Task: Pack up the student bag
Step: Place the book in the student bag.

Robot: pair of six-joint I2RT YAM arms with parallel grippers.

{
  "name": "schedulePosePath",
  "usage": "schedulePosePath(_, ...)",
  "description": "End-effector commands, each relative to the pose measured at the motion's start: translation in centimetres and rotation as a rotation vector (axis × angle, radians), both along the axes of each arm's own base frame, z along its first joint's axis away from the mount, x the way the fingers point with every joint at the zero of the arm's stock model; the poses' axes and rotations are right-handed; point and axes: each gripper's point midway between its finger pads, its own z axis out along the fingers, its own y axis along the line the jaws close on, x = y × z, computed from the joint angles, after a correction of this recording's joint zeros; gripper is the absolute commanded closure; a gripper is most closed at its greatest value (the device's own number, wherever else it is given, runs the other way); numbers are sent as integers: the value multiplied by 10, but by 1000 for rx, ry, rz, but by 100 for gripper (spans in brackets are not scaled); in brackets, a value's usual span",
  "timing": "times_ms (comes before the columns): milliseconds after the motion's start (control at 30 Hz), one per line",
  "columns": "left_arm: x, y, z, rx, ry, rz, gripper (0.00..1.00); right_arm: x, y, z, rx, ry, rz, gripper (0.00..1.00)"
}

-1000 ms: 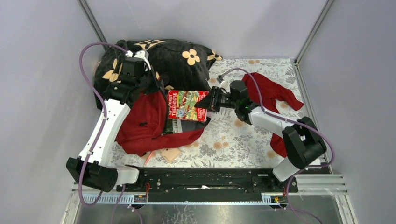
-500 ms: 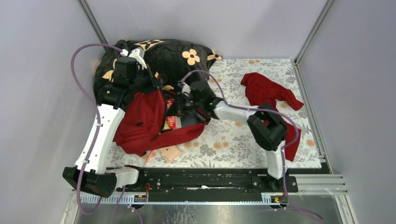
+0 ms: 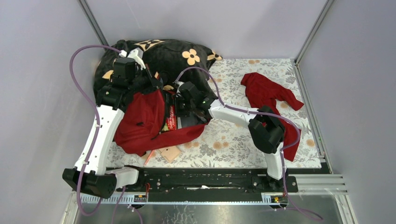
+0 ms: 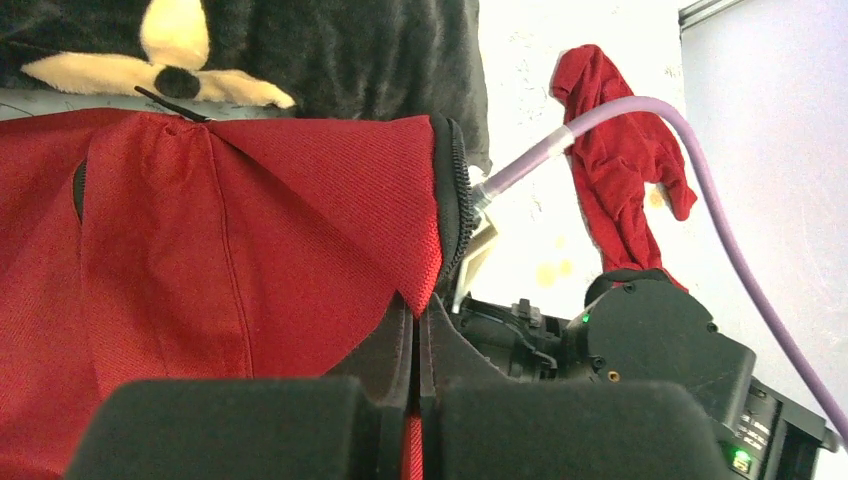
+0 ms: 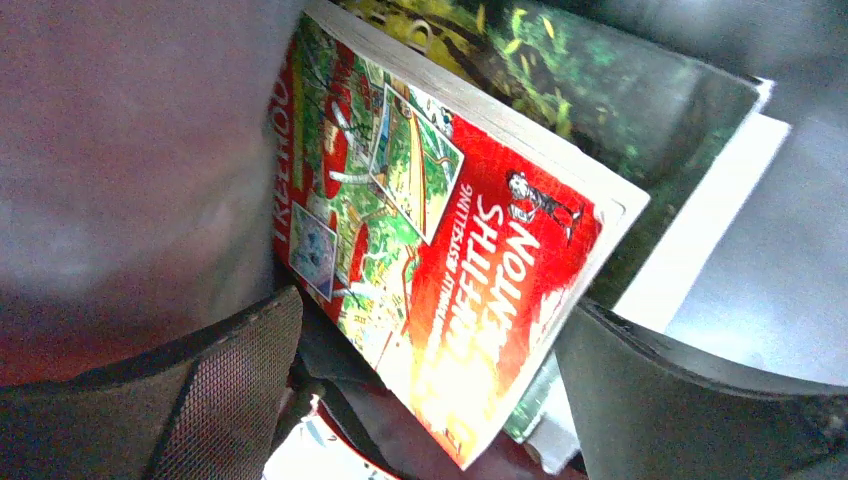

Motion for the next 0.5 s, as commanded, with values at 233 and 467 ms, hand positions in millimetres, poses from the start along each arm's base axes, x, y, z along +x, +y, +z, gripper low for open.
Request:
schedulePosePath(233,9,-6,20,-63,-95,-21,100,6,-35,25,-73,-130,-59,0)
schedulePosePath(467,8,-8,17,-61,-92,-38,100,-3,-50,31,-50,-131,-11,0)
